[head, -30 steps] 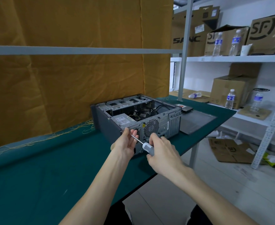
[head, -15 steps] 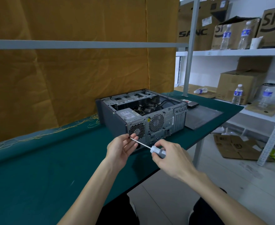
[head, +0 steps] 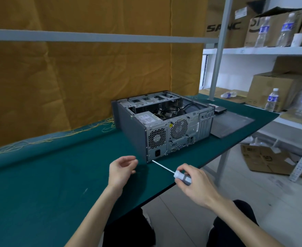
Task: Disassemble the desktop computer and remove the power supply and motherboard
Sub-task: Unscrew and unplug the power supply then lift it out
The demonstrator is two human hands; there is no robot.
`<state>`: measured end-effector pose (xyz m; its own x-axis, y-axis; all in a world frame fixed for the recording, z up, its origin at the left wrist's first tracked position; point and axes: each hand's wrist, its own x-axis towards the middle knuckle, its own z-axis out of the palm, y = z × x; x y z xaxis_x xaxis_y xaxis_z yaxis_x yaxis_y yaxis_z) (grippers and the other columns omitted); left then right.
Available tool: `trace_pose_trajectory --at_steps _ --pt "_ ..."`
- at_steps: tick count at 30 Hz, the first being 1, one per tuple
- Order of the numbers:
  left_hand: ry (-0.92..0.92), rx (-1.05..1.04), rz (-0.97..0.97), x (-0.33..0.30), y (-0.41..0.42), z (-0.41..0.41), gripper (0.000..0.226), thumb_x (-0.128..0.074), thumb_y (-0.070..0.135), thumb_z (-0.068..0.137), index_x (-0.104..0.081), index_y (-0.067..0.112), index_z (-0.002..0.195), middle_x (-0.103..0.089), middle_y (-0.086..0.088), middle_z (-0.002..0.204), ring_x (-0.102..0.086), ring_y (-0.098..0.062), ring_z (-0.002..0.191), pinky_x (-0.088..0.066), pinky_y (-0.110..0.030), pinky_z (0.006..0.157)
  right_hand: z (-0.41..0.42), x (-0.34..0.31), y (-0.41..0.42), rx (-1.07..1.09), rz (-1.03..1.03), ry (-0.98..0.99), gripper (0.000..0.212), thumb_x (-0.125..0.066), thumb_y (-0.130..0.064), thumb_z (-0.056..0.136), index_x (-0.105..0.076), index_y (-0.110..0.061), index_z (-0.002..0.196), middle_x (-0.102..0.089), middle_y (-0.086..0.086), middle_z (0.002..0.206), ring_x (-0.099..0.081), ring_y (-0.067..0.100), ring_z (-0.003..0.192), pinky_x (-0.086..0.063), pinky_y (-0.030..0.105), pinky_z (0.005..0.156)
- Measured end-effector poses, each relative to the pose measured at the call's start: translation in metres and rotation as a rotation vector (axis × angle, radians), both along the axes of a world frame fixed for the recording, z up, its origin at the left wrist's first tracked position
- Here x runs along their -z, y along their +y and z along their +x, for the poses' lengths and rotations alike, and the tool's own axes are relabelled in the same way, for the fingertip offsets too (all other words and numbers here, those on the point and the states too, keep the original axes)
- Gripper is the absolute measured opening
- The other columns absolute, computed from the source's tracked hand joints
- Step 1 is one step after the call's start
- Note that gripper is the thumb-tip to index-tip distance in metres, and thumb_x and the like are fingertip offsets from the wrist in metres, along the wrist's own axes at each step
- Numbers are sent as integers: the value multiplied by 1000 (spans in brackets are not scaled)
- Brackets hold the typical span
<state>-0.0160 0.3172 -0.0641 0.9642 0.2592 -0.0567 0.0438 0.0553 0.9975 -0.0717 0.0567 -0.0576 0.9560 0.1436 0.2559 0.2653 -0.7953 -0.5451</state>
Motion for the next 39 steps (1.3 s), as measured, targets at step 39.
trace_pose_trajectory --at_steps 39 --pt "-59 -150 1020 18 -28 25 64 -58 84 74 -67 32 111 -64 11 109 -54 -17 109 -45 -33 77 13 5 17 32 137 110 8 -58 -33 96 -65 -29 97 -66 -3 75 -58 19 66 -50 42 61"
